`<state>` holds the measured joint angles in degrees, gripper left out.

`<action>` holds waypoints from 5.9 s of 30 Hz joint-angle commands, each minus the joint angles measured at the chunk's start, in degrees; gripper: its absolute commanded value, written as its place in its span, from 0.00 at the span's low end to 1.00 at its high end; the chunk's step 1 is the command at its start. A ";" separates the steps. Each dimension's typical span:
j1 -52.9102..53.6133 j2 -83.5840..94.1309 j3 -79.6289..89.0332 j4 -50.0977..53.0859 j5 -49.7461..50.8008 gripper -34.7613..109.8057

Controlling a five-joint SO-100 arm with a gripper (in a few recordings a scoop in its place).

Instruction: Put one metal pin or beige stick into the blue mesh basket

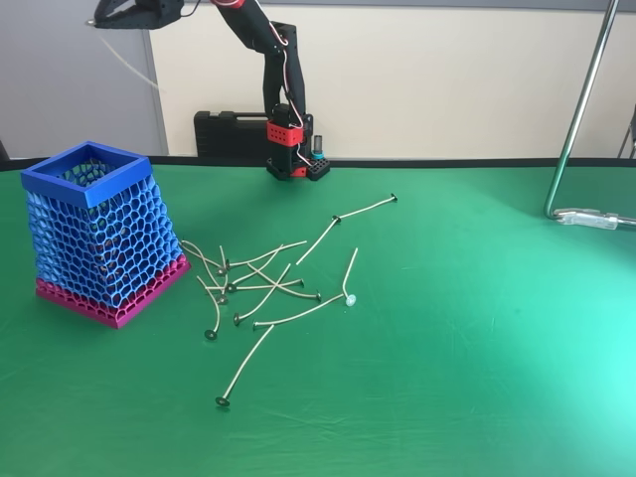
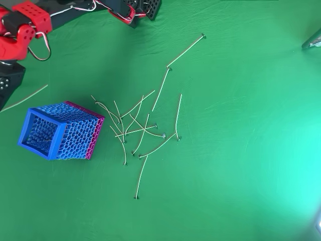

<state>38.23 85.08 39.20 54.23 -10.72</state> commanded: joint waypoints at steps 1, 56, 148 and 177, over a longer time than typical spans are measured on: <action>-0.44 1.41 4.92 -7.12 -1.58 0.24; -0.35 -19.86 6.77 -25.93 -6.06 0.24; -36.21 91.93 129.55 -20.04 1.76 0.24; -37.00 105.47 137.46 -8.26 3.78 0.25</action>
<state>1.58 190.02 176.40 45.18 -7.38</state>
